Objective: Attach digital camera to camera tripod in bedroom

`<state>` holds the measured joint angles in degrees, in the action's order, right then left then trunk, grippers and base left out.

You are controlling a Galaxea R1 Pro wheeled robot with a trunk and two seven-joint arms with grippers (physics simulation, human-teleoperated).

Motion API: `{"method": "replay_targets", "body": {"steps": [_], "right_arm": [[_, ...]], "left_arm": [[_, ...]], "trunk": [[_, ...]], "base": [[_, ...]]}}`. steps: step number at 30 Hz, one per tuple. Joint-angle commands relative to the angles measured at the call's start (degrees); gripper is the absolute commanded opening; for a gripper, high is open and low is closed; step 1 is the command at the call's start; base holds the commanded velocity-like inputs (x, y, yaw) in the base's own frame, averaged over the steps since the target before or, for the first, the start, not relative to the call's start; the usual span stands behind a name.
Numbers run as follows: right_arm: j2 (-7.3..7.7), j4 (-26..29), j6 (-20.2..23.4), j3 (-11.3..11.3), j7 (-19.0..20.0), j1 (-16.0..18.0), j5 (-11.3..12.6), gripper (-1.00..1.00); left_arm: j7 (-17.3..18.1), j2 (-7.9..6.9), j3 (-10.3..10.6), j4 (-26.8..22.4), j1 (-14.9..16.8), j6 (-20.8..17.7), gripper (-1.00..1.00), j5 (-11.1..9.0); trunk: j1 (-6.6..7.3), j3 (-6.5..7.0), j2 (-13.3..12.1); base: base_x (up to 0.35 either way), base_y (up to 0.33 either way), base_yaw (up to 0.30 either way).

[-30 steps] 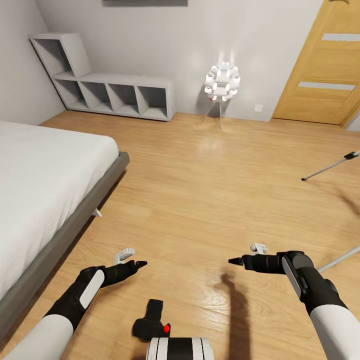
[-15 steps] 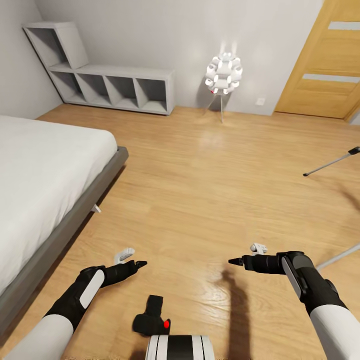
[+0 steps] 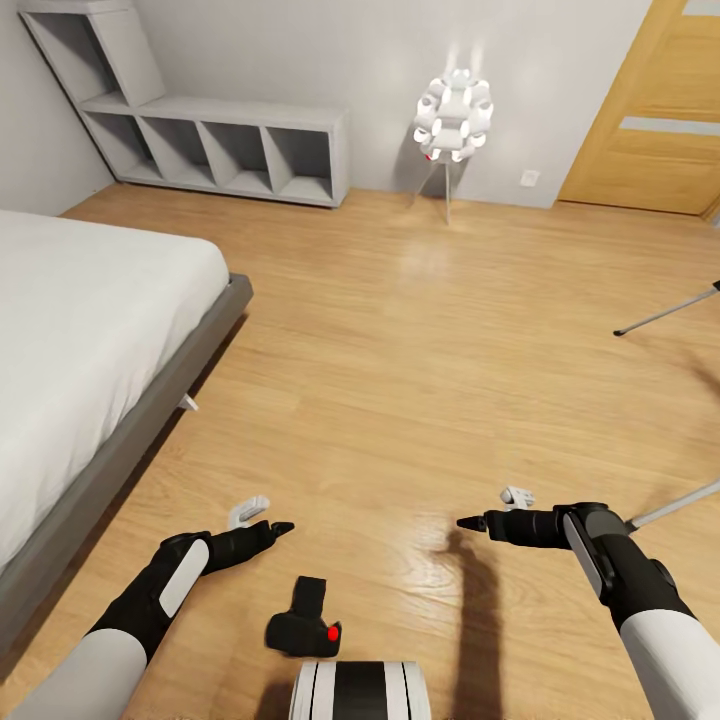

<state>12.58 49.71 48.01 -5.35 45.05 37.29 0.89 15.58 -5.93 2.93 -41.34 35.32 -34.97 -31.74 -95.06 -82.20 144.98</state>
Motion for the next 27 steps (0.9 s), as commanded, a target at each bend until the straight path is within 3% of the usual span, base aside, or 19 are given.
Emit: {"method": "replay_targets", "body": {"steps": [1,9,12,18,27], "right_arm": [[-0.01,0.0,0.4,-0.1,0.1,0.0,0.1,1.00],[-0.09,-0.2,0.2,0.0,0.1,0.1,-0.1,1.00],[-0.13,-1.0,0.2,0.0,0.1,0.0,-0.3,1.00],[-0.26,-1.7,0.1,0.1,0.0,0.0,-0.4,1.00],[-0.23,-1.7,0.0,0.0,0.0,0.1,-0.5,1.00]], "left_arm": [[0.0,-0.05,0.1,0.0,0.0,-0.2,1.00,-0.2],[-0.8,-0.12,0.1,0.4,0.0,-0.1,1.00,-0.1],[-4.1,-0.30,0.1,0.6,0.0,-0.1,1.00,0.1],[-15.1,-0.45,0.1,0.8,0.0,0.0,1.00,0.5],[-17.2,-0.85,0.1,1.5,0.0,0.0,1.00,0.6]], "trunk": [[0.01,-0.04,0.0],[0.01,-0.04,0.0],[0.01,-0.04,0.0],[0.01,-0.04,0.0],[0.01,-0.04,0.0]], "base": [[0.000,0.000,0.000],[0.000,0.000,0.000],[0.000,0.000,0.000],[0.000,0.000,0.000],[0.000,0.000,0.000]]}}
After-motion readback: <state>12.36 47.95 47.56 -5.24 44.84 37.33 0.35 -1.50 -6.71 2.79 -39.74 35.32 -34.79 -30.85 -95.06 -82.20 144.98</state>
